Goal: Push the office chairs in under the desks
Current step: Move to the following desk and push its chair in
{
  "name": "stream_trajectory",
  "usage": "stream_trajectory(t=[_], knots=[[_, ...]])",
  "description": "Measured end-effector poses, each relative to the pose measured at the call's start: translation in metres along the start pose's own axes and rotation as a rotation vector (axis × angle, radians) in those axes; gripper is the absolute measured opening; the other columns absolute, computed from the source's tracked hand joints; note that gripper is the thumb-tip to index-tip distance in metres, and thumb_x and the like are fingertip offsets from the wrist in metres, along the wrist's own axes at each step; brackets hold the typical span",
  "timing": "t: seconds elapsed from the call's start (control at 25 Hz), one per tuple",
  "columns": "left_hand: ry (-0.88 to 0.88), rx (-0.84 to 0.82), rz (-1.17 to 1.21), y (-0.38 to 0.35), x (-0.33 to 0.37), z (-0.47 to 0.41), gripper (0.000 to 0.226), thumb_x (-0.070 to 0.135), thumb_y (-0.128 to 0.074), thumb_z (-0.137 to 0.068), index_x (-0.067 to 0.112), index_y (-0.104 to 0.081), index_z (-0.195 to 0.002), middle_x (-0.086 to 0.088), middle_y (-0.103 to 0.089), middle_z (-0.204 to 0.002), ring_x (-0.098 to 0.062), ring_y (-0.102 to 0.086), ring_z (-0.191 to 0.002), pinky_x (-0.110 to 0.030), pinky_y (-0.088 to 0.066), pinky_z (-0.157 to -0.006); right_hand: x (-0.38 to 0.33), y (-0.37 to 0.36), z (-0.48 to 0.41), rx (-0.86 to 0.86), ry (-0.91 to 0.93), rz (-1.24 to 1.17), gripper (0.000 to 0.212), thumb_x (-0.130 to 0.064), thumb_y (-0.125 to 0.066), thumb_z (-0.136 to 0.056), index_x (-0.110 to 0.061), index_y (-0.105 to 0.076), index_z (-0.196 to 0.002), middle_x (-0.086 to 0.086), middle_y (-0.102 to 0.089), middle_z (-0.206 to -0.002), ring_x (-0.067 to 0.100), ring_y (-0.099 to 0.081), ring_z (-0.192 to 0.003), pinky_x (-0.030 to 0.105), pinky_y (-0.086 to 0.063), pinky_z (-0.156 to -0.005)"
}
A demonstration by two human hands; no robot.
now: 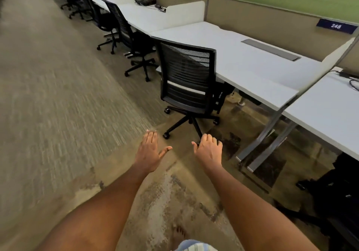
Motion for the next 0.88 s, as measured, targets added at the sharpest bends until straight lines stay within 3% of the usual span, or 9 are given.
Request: stream_trajectory(t=[0.48, 0.72, 0.88], knots=[[0.002, 0.059, 0.042, 0.032, -0.074, -0.224, 0.101, 0.077, -0.024, -0.080, 0.003, -0.021, -0.148, -0.017, -0.025, -0.155, -0.027, -0.010, -0.147, -0.037, -0.014, -0.118, -0.102, -0.006, -0.224, 0.044, 0.086, -0.005, 0.055, -0.052, -0.036, -0.096, -0.008, -0.048, -0.129, 0.009, -0.056, -0.122, 0.029, -0.052, -0.113, 0.048, -0.040, -0.097], [-0.112, -0.002, 0.061, 0.047, -0.135, -0.341, 0.102, 0.078, -0.023, -0.079, 0.003, -0.022, -0.148, -0.017, -0.027, -0.154, -0.028, -0.012, -0.147, -0.040, -0.016, -0.119, -0.142, -0.006, -0.316, 0.143, -0.054, -0.007, 0.056, -0.051, -0.037, -0.096, -0.007, -0.047, -0.130, 0.010, -0.057, -0.122, 0.028, -0.054, -0.112, 0.047, -0.042, -0.095], [-0.234, 0.006, 0.042, 0.080, -0.155, -0.424, 0.103, 0.078, -0.022, -0.079, 0.001, -0.024, -0.147, -0.019, -0.029, -0.153, -0.029, -0.015, -0.146, -0.039, -0.015, -0.119, -0.155, 0.019, -0.375, 0.269, -0.201, 0.019, 0.052, -0.046, -0.050, -0.091, -0.007, -0.049, -0.124, 0.010, -0.058, -0.117, 0.030, -0.055, -0.108, 0.047, -0.044, -0.090]])
Point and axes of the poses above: each hand's wrist, its own z-axis away from the middle knuckle, its own y-axis out of the back of the hand, x = y × z, the point moved 3 cm from there along -z, towards the middle knuckle
